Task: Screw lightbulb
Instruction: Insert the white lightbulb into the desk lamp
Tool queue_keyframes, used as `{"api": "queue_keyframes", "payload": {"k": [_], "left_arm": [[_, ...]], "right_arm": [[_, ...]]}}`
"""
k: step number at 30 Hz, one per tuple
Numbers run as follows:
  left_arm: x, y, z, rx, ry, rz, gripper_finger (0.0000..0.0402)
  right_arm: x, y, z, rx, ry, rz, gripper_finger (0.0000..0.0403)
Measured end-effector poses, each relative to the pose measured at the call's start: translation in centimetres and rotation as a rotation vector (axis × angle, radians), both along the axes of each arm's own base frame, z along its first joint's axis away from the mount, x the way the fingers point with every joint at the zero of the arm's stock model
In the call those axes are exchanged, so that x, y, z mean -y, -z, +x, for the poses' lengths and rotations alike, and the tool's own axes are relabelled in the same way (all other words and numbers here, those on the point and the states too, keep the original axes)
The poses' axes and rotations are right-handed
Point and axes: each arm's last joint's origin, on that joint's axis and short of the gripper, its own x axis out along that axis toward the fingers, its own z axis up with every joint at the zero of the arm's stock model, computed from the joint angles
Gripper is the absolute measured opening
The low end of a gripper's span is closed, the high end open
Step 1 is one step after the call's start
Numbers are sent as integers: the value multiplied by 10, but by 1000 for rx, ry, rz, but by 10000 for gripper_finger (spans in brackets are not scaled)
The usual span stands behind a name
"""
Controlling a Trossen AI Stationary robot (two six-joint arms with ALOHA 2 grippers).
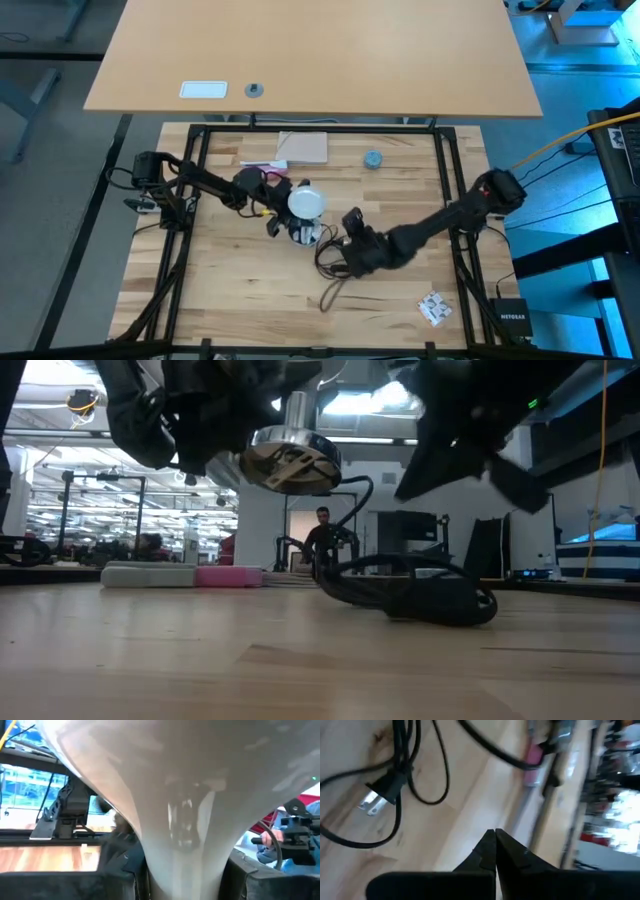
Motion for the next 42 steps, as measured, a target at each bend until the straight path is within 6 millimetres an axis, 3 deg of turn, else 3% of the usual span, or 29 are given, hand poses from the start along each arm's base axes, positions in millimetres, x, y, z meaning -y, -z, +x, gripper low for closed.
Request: {"api": "queue_keyframes", "payload": {"k": [8, 15, 20, 25, 29, 34, 42], "left_arm": [[-8, 0, 0, -6, -41, -12, 150], [-10, 0, 0, -3, -87, -19, 150], [-10, 0, 0, -2, -88, -19, 150], [-8, 0, 0, -2, -80, -19, 150], [1, 0, 1, 0, -53, -18, 150], [18, -1, 2, 20, -5, 17, 150], [39, -1, 1, 55, 53, 64, 150]], "right_arm": [[-41, -31, -30, 207, -30, -100, 3], [-62, -48, -44, 401, -3, 112, 14], [-70, -51, -41, 418, -46, 281, 78], [-63, -53, -32, 483, 15, 355, 155], [-47, -52, -21, 501, 92, 487, 189], [-22, -49, -5, 428, 137, 692, 188], [4, -49, 10, 360, 121, 863, 149]]}}
